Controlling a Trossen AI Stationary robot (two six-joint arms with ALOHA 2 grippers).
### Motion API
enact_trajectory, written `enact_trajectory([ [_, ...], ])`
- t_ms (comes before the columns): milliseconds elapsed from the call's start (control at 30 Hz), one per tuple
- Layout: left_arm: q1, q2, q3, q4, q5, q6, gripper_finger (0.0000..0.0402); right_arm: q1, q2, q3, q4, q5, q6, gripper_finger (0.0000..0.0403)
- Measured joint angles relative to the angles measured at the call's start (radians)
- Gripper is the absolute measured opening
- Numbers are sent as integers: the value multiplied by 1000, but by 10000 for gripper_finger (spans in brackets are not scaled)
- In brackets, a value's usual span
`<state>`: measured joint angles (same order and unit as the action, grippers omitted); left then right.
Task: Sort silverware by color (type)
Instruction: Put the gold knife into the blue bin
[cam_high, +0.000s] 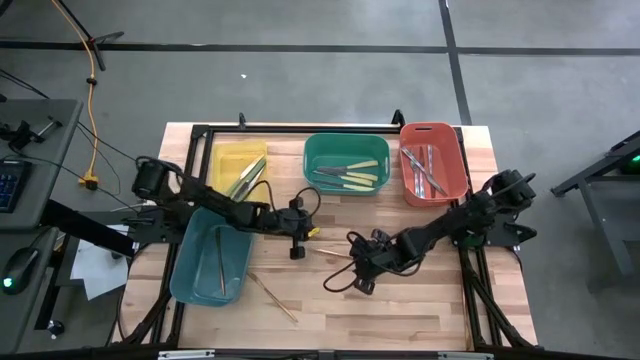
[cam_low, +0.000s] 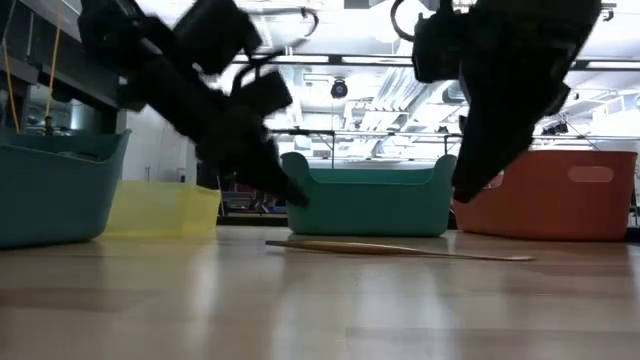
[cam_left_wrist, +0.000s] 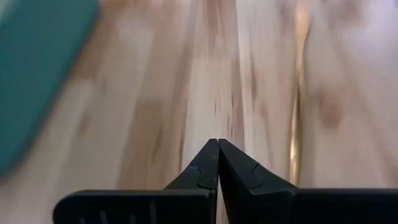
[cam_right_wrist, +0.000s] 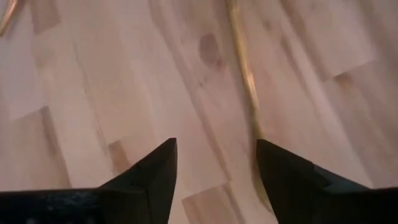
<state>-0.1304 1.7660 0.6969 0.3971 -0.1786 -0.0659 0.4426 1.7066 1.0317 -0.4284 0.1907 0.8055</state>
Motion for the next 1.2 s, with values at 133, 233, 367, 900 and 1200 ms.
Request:
enact_trajectory([
  [133, -35, -53, 2, -34, -40, 15, 0, 6, -33, 1, -8, 60, -4, 203],
  [233, -80, -48, 2, -55, 5, 67, 0, 17, -55, 1, -36, 83, -21, 204],
  [367, -120, 7, 1, -58, 13, 77, 0, 24, -66, 1, -43, 99, -21, 204],
  [900, -114, 66, 3, -8, 39, 69, 0, 24, -66, 1, -46, 104, -21, 204],
  [1200, -123, 14, 3, -23, 37, 82, 0, 24, -66, 1, -52, 102, -29, 204],
])
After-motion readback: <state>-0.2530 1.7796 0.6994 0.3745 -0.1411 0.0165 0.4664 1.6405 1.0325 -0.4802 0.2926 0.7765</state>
